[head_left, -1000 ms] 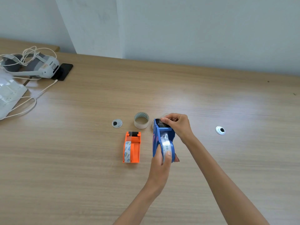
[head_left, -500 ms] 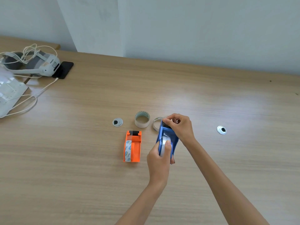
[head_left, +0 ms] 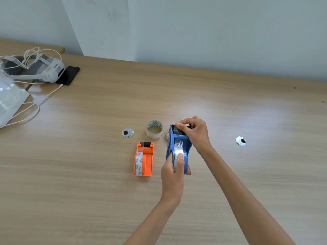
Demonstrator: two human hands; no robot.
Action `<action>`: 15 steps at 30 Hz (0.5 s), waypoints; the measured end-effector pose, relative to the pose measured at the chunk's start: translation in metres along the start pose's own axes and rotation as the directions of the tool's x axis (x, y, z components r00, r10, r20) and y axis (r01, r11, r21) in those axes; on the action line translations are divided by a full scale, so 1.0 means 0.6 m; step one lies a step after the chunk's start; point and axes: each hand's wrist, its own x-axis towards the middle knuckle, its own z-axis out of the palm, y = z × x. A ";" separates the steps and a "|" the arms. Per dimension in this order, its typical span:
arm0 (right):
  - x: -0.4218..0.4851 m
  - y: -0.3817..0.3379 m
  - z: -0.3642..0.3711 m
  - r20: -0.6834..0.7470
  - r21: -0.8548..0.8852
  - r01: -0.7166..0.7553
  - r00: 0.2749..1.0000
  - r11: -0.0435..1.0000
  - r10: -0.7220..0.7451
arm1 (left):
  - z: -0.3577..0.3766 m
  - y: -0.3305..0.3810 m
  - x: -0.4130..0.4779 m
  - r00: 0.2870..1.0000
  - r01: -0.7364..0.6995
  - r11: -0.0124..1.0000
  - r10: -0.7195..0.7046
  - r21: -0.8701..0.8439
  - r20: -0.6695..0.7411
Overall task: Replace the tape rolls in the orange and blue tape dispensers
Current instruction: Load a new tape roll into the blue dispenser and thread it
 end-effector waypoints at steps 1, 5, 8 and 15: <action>0.000 -0.001 0.002 0.010 -0.007 0.002 1.000 1.000 -0.002 | 0.000 0.001 -0.001 1.000 0.003 1.000 -0.003 -0.003 -0.002; -0.001 -0.006 0.001 0.018 -0.072 0.020 1.000 0.997 -0.018 | -0.005 0.002 0.001 1.000 0.012 1.000 -0.012 -0.001 -0.012; -0.007 -0.012 -0.012 0.029 -0.045 0.041 0.999 0.998 -0.040 | -0.010 0.002 0.004 1.000 0.016 1.000 -0.016 -0.003 -0.019; -0.010 -0.004 -0.018 0.039 -0.142 0.035 0.999 0.989 -0.030 | -0.020 0.002 -0.004 0.996 -0.044 0.998 0.041 0.035 0.084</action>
